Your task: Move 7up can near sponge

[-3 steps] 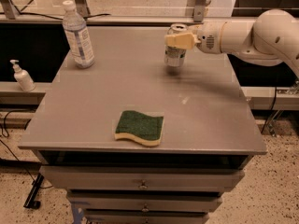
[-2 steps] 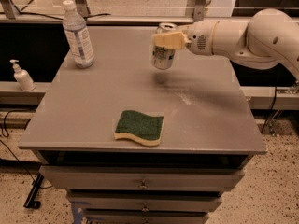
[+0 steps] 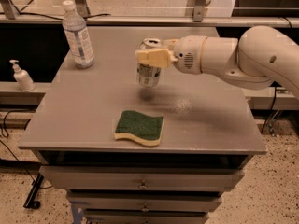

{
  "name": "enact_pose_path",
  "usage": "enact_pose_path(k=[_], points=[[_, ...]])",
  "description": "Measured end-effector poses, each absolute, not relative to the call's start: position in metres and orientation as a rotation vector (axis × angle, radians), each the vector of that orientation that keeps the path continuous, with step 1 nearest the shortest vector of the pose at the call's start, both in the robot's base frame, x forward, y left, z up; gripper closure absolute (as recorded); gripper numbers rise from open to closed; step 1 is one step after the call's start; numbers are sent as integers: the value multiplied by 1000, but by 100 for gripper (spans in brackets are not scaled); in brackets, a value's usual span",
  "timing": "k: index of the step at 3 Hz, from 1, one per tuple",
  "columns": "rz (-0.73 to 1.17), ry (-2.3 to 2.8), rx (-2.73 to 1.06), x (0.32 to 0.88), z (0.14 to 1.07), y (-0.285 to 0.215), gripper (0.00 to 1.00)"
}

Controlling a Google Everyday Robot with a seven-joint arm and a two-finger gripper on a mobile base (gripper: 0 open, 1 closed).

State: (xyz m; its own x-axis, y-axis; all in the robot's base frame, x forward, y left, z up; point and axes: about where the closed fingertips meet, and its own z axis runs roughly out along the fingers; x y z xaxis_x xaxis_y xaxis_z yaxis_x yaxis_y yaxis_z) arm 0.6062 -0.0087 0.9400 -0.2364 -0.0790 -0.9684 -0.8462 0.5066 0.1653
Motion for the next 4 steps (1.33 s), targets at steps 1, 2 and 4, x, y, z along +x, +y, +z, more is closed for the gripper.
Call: enact_pose_path(k=[1, 2, 4], points=[[852, 1686, -808, 583, 924, -13, 100], [819, 1716, -836, 566, 908, -30, 100], [836, 1742, -891, 546, 891, -48, 100]])
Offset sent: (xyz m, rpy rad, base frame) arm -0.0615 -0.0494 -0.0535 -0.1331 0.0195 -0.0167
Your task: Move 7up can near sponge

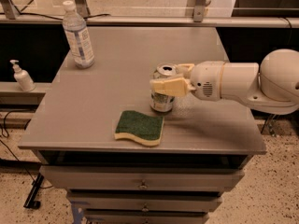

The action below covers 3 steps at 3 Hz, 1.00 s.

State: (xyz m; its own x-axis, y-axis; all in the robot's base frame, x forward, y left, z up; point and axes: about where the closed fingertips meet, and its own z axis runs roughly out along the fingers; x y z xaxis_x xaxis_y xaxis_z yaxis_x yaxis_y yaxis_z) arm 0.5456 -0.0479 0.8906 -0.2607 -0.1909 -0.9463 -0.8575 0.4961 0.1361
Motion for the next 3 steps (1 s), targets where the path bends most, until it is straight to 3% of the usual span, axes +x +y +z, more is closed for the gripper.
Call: enact_pose_path(k=[1, 2, 3], points=[[836, 1742, -891, 546, 893, -48, 100], [836, 1742, -891, 546, 894, -48, 84], [836, 1742, -891, 546, 894, -48, 60]])
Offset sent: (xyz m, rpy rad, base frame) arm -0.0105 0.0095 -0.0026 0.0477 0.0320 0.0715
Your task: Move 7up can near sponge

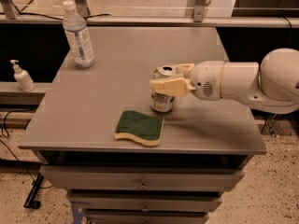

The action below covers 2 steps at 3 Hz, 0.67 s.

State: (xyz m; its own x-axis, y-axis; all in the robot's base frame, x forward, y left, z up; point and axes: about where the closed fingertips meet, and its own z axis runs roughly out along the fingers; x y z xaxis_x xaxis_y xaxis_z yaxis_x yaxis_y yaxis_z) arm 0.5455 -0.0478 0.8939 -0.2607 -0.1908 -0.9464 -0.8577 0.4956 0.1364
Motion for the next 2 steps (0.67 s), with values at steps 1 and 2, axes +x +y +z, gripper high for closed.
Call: enact_pose_path(k=[1, 2], points=[[871, 1728, -911, 543, 894, -42, 37], [871, 1728, -911, 543, 895, -42, 13]])
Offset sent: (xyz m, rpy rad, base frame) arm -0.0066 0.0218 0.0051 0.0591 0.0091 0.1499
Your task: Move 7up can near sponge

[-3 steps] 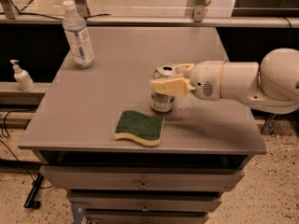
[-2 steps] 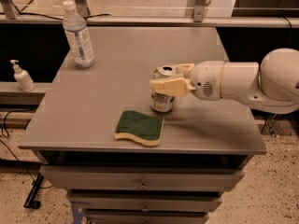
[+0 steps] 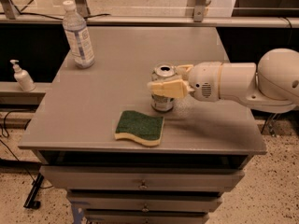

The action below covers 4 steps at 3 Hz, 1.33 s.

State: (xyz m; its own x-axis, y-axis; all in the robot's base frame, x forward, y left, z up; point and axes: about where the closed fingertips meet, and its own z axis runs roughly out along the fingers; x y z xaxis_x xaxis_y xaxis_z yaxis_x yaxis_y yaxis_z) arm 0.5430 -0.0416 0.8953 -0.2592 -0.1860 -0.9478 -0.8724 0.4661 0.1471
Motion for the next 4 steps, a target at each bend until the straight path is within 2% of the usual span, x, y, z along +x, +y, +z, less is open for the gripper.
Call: enact_pose_path(k=[1, 2, 3, 4], points=[[918, 1697, -957, 542, 899, -33, 0], [934, 1677, -984, 541, 905, -38, 0], [896, 1699, -963, 537, 912, -80, 0], [764, 1753, -859, 530, 918, -148, 0]])
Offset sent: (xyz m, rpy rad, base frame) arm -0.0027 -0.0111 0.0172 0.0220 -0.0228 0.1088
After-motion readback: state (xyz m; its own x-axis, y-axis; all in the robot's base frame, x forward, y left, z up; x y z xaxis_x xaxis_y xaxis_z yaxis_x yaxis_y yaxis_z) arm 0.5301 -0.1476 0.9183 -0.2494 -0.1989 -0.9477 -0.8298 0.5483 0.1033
